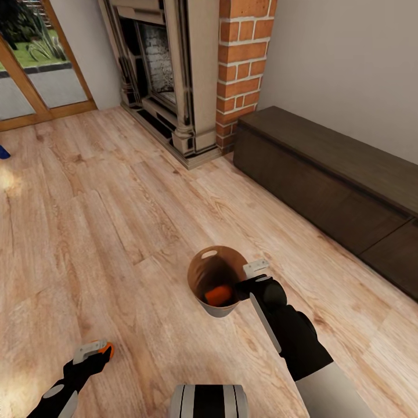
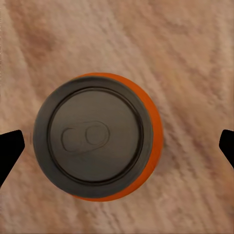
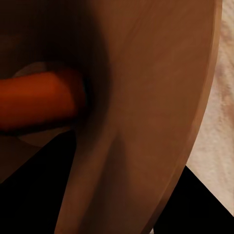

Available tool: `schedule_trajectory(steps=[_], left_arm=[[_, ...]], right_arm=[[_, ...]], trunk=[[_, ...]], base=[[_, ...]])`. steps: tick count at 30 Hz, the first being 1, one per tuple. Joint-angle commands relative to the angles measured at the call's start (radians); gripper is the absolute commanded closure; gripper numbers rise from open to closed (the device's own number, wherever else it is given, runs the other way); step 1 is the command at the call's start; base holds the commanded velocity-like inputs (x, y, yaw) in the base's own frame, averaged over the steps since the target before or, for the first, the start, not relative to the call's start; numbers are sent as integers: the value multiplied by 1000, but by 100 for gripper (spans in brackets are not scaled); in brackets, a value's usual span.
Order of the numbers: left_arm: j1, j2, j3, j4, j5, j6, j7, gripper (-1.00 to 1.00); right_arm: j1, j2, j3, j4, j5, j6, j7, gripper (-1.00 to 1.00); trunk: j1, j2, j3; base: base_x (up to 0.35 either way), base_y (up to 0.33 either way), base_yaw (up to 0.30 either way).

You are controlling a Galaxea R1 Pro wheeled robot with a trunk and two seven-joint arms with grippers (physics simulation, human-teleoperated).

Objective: Put the three can of soda from the living room inside the tash can in the kitchen.

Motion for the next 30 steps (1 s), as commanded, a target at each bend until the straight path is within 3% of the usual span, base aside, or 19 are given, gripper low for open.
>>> schedule_trajectory(steps=[1,30], left_arm=[[0,0,0,0,0,0,0,-100],[0,0,0,0,-1,0,0,-100]], right_arm=[[0,0,0,0,-10,-1,2,100],[0,0,0,0,-10,-2,2,100]], trunk=[[0,0,0],[0,0,0]], base=[[0,24,0],[23,5,0]])
